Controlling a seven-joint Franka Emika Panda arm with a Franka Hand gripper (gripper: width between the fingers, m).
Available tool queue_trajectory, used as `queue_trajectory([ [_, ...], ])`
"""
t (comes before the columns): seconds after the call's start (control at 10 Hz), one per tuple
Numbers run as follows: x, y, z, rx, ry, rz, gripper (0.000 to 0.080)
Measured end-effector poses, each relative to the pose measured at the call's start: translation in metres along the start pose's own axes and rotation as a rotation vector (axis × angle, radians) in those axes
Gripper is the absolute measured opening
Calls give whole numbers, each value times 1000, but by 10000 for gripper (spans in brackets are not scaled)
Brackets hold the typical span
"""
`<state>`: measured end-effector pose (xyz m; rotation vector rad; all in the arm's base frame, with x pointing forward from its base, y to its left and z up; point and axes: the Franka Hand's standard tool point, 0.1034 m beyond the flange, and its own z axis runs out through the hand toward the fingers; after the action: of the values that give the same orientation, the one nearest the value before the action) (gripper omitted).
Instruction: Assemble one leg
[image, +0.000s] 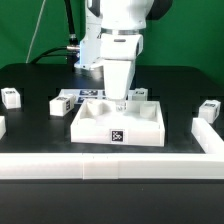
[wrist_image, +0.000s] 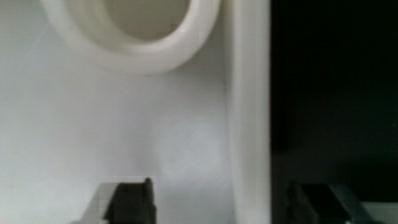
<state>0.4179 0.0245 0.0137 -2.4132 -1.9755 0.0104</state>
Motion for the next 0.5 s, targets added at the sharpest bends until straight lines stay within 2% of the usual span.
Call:
queue_trajectory([
  [0.1,0,0,0,1,0,0,262],
  [0.2,0,0,0,1,0,0,128],
  [0.3,0,0,0,0,0,0,57],
  [0.5,0,0,0,0,0,0,57],
])
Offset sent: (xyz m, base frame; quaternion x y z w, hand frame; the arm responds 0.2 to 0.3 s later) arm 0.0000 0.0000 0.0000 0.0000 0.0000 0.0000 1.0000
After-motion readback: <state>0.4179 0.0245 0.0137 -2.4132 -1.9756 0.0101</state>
